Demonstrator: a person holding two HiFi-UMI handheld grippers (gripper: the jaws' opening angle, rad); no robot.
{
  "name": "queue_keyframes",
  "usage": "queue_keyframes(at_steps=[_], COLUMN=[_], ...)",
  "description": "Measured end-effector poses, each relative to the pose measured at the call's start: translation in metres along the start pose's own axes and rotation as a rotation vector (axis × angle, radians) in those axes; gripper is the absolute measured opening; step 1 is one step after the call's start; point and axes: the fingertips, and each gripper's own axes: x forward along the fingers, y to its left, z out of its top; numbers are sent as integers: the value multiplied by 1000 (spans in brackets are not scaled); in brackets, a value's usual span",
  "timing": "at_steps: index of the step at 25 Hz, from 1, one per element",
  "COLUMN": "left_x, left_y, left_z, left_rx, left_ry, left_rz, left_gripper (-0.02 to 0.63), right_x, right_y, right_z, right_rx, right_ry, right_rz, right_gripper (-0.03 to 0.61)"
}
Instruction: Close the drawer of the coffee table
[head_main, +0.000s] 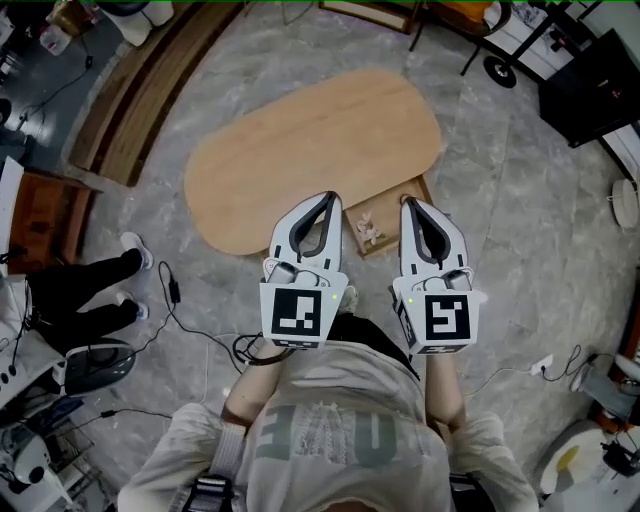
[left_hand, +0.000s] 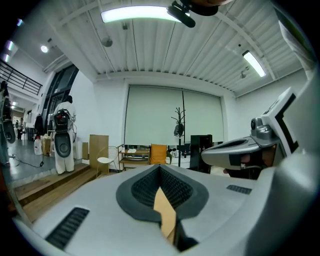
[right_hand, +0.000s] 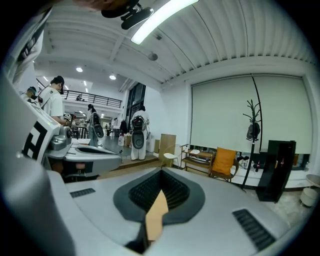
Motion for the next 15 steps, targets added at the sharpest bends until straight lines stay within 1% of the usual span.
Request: queue_keyframes(at_steps=[3,7,11,14,15], left_x=[28,73,109,127,132], left_y=[-6,-22,-61,-96,-108], left_z=[-14,-59,-131,-181,-198], left_rx=[-4,-14,-17,-50,-49], left_ry=[-4,46,96,113,115], left_rz=[-32,-57,-97,-140,-155], left_gripper=[8,8,8,8,8], right_x=[11,25,21,11,8], right_y=[-24,-66,-100,-114,-118], right_z=[-24,-74,-149,-215,-238], right_rx=[9,23,62,93,100], right_ry=[25,40,53,84,98], right_rz=[-46,-112,-185,-218,-224], right_gripper=[5,5,5,5,5])
